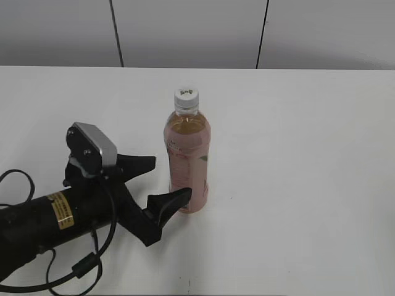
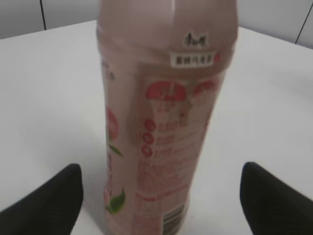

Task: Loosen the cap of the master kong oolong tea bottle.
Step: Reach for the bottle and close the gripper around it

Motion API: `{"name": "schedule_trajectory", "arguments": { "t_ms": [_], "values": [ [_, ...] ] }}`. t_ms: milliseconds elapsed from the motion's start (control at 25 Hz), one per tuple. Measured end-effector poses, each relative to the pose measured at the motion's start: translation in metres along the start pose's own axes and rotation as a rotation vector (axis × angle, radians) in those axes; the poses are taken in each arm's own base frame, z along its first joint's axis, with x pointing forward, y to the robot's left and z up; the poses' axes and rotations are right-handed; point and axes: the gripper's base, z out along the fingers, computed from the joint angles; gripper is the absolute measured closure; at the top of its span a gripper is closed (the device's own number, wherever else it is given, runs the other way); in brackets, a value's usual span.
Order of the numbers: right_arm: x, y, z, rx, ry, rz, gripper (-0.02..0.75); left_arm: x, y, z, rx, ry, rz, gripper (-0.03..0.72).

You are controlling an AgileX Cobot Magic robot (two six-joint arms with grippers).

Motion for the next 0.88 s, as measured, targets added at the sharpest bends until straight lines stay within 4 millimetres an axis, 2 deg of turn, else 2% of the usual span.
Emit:
{"name": "schedule_trajectory", "arguments": {
  "t_ms": [480,800,880],
  "values": [
    [0.0,0.0,0.0,-0.002,0.0,0.001,0.279,-0.025,0.007,0.029,0.056,-0.104,-0.052,0.095],
    [0.0,0.0,0.0,-0.002,0.0,0.001,0.279,-0.028,0.011,0.042,0.066,-0.097,-0.069,0.098],
    [0.0,0.0,0.0,-0.002,0.0,0.001,0.279,-0.026,0.012,0.044,0.059,-0.075,-0.068,0.12]
  ]
}}
